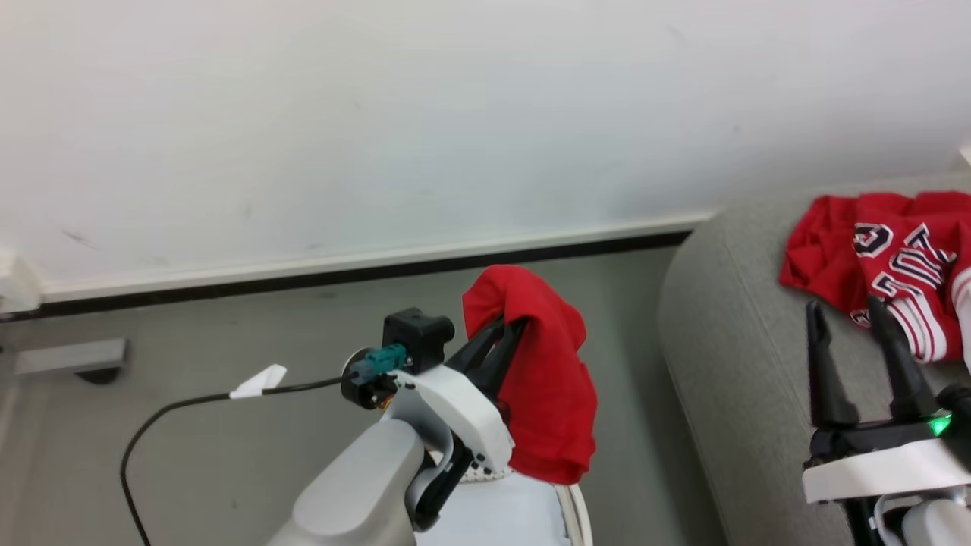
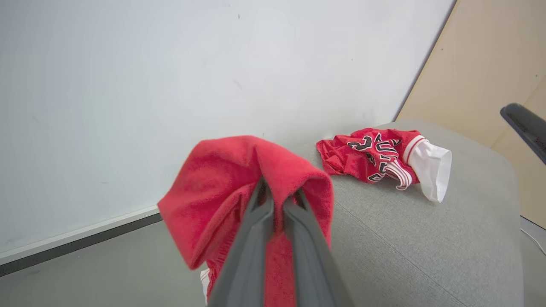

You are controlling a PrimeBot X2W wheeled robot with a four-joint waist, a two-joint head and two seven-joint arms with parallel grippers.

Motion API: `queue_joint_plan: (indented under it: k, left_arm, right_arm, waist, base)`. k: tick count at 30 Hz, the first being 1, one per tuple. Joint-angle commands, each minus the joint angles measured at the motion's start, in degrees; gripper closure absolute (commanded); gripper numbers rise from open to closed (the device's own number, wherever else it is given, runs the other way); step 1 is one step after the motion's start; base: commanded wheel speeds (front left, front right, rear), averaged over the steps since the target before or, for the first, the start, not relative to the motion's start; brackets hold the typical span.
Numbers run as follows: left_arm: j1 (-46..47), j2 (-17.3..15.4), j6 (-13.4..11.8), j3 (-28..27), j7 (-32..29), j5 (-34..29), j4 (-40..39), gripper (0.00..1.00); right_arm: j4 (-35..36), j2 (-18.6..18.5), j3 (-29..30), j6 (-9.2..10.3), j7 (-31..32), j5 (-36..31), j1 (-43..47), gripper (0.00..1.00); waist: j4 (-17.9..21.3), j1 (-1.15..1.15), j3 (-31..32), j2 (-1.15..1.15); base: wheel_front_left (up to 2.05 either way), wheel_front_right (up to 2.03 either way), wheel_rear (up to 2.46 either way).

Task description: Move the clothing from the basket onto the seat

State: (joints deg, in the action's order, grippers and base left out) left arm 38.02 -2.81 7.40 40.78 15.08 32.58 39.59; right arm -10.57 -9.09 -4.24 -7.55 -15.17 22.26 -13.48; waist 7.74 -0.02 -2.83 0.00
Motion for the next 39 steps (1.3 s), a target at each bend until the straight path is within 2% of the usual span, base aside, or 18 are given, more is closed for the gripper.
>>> queue_joint_plan:
  k: [1,10,17,23,31,36,39]
  left_arm:
    - [0.5,-0.2,0.1,-0.3,0.1,1.6,-1.3,1.00]
    - [4.2,-2.2,0.0,-0.9,-2.9,4.9,-9.1,1.00]
    - [4.6,-3.3,-1.5,-2.3,-4.8,6.3,-15.1,1.00]
    - [3.6,-4.1,-2.4,-2.4,-5.3,6.6,-17.2,1.00]
    - [3.5,-4.3,-3.1,-2.1,-5.8,6.6,-18.8,1.00]
    - [3.2,-3.6,-2.9,-1.0,-6.1,6.7,-18.9,1.00]
    - [3.1,-3.1,-2.7,-0.1,-6.3,6.7,-19.2,1.00]
  right_arm:
    - [-0.4,0.1,-0.8,0.13,0.0,0.3,1.2,0.00]
    - [-2.1,1.1,-6.2,0.13,0.0,1.0,2.8,0.00]
    - [-3.0,0.7,-8.5,0.13,0.0,1.1,3.1,0.00]
    - [-3.2,0.6,-10.5,0.13,0.0,1.3,2.4,0.00]
    - [-3.4,-0.4,-18.3,0.13,0.0,2.2,1.0,0.00]
    - [-4.4,-0.8,-24.6,0.13,0.0,4.0,-0.6,0.00]
    - [-5.8,-0.5,-26.2,0.13,0.0,4.5,-1.9,0.00]
  waist:
    - [-2.4,0.02,2.5,0.00]
    - [-4.6,0.02,3.7,0.00]
    - [-5.5,0.02,4.2,0.00]
    - [-5.5,0.02,4.2,0.00]
    - [-5.9,0.02,4.3,0.00]
    - [-7.2,0.02,4.4,0.00]
    - [-8.5,0.02,4.5,0.00]
  base:
    - [0.00,0.00,0.00]
    - [0.00,0.00,0.00]
    - [0.00,0.00,0.00]
    - [0.00,0.00,0.00]
    - [0.00,0.00,0.00]
    - [0.00,0.00,0.00]
    - [0.00,0.00,0.00]
